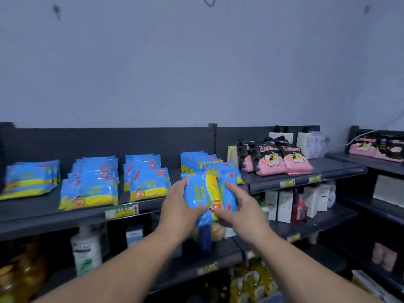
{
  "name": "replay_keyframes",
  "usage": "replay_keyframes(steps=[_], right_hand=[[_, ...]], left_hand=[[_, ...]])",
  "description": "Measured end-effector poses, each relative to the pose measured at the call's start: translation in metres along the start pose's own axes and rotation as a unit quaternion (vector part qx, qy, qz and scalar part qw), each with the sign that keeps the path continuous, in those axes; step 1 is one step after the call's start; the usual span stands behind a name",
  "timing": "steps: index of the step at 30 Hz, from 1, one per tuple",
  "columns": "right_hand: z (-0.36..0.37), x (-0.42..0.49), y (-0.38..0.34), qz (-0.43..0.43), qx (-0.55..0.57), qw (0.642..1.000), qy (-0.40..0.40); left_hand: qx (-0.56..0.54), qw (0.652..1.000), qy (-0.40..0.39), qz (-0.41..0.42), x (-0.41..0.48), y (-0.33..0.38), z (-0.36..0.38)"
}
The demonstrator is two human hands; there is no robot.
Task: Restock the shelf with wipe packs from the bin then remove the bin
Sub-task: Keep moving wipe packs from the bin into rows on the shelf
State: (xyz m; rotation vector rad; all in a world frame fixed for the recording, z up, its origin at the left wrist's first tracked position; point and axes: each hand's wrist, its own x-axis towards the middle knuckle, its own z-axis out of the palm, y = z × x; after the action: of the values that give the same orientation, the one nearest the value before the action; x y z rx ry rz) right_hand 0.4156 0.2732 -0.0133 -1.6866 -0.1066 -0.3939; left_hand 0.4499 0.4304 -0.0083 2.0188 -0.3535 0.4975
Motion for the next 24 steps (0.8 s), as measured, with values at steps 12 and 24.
replay_keyframes(steps=[12, 24], right_hand=[[0.224, 0.073, -0.052, -0.097, -0.173, 0.971, -0.133], [0.348, 0.148, -0.082, -0.132, -0.251, 0.930, -0.235]], left_hand=[[0.126, 0.990, 0.055, -0.011, 0.070, -0.106, -0.245], [0.290, 0.954, -0.011, -0.069, 0.105, -0.212, -0.397]])
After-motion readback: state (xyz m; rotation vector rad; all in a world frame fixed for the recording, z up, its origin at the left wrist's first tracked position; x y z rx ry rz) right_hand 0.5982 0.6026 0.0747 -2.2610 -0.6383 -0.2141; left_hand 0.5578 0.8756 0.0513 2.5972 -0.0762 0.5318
